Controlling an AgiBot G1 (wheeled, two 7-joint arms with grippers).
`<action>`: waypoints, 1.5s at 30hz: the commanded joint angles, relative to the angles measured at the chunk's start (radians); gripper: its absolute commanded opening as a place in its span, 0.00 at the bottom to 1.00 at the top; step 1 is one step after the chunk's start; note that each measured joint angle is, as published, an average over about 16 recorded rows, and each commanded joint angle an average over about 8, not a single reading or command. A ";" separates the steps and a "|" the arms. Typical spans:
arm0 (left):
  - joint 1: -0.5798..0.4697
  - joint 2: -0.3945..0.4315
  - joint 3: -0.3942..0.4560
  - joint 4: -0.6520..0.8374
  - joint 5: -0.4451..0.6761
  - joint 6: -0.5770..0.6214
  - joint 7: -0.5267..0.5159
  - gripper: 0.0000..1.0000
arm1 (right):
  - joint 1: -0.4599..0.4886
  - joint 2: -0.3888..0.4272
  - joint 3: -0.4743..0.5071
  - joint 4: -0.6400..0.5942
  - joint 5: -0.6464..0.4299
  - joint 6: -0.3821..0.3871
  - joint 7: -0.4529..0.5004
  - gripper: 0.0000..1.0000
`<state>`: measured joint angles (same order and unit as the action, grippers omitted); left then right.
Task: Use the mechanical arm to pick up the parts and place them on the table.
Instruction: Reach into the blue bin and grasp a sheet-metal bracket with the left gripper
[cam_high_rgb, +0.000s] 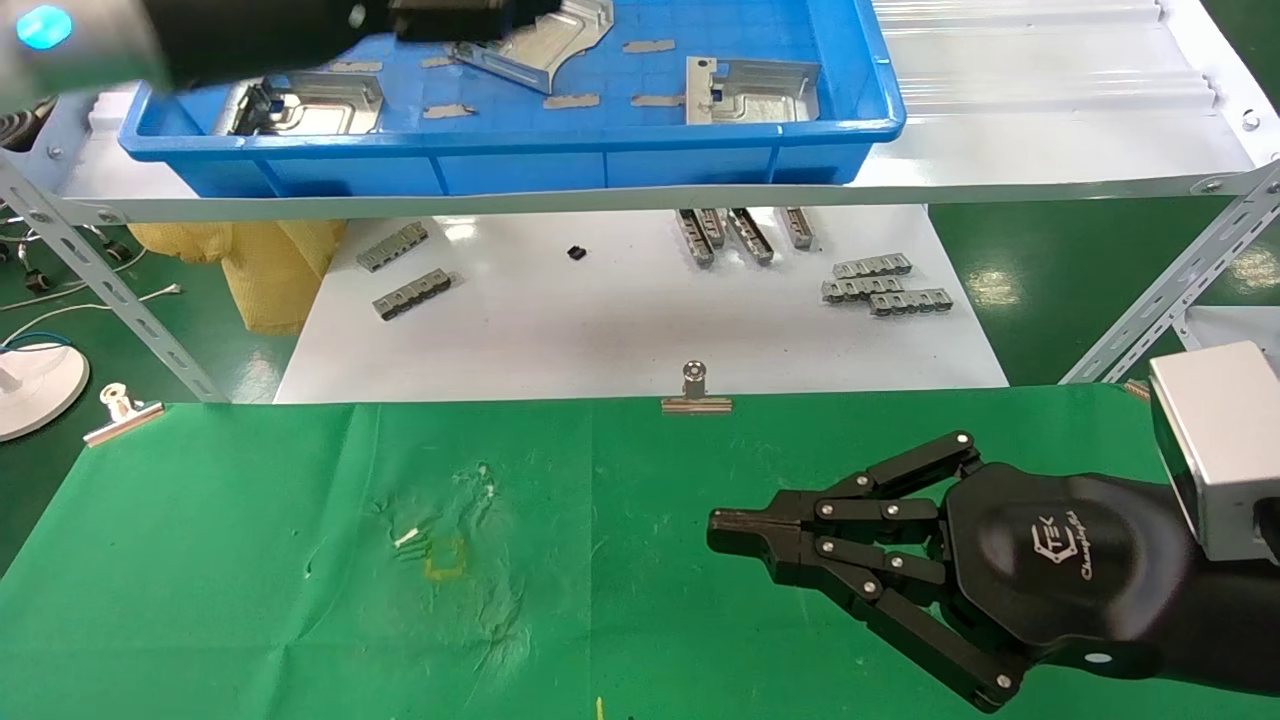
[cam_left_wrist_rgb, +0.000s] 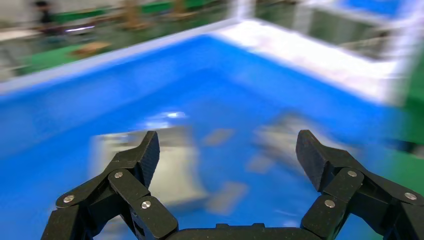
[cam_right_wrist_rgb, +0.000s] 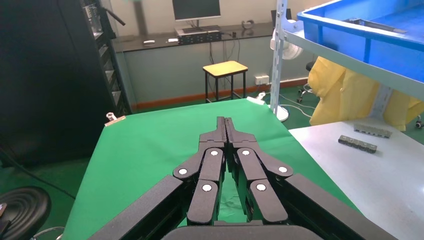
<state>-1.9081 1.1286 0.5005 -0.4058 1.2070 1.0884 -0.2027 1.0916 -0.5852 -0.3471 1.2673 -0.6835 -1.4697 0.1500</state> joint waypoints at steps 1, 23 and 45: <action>-0.062 0.060 0.021 0.110 0.052 -0.088 0.014 1.00 | 0.000 0.000 0.000 0.000 0.000 0.000 0.000 0.61; -0.134 0.230 0.129 0.312 0.203 -0.401 0.029 0.00 | 0.000 0.000 0.000 0.000 0.000 0.000 0.000 1.00; -0.098 0.233 0.215 0.250 0.200 -0.472 -0.120 0.00 | 0.000 0.000 -0.001 0.000 0.000 0.000 0.000 1.00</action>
<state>-2.0062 1.3614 0.7132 -0.1549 1.4041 0.6173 -0.3222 1.0917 -0.5850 -0.3477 1.2673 -0.6831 -1.4694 0.1497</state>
